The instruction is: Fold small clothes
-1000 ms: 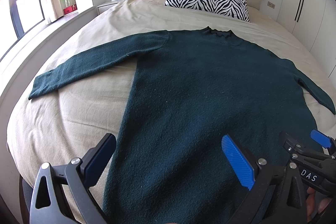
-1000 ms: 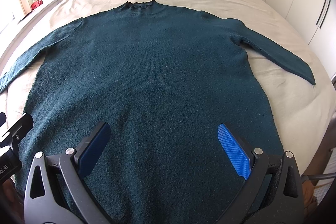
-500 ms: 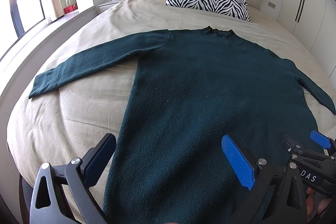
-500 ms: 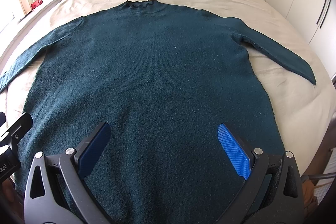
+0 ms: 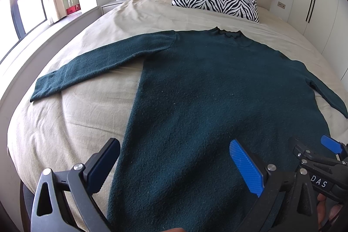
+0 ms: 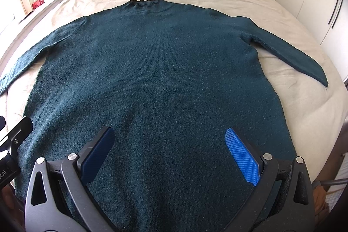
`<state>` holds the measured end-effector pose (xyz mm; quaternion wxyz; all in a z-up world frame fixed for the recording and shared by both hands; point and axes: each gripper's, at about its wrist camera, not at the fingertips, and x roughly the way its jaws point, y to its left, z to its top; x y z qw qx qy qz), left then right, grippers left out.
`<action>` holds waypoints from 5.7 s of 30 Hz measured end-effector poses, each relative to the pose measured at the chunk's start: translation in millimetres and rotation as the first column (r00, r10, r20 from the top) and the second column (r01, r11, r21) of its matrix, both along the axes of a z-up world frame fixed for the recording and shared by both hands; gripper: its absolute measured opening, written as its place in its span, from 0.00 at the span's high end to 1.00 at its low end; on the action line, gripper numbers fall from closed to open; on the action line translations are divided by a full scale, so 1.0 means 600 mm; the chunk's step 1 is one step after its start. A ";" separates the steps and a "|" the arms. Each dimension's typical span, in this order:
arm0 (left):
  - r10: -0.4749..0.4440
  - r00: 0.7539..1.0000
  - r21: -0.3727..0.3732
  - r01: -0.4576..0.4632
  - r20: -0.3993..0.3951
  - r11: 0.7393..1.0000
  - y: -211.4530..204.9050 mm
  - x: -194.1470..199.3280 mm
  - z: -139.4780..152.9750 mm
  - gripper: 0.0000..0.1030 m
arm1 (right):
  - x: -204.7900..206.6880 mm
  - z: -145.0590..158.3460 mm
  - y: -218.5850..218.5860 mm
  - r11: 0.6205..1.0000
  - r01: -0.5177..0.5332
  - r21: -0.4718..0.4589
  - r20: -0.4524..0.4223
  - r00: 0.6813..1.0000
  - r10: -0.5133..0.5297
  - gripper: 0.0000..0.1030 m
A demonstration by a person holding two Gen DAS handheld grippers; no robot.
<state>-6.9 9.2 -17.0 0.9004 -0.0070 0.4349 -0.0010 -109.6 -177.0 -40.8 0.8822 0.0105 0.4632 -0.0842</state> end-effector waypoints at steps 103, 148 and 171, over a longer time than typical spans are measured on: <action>-0.345 0.920 -0.685 0.131 -0.185 0.717 -0.169 0.394 -0.076 0.91 | 0.146 -0.105 -0.370 0.630 -0.033 0.776 0.144 0.982 -0.126 0.24; -0.134 0.988 -0.598 0.059 -0.081 0.799 -0.030 0.418 -0.027 0.91 | 0.159 -0.093 -0.427 0.388 0.015 0.921 0.095 0.960 -0.264 0.23; -0.125 0.987 -0.582 0.044 -0.100 0.812 -0.032 0.422 -0.084 0.91 | 0.254 -0.128 -0.531 0.201 0.121 0.972 -0.007 0.869 -0.494 0.26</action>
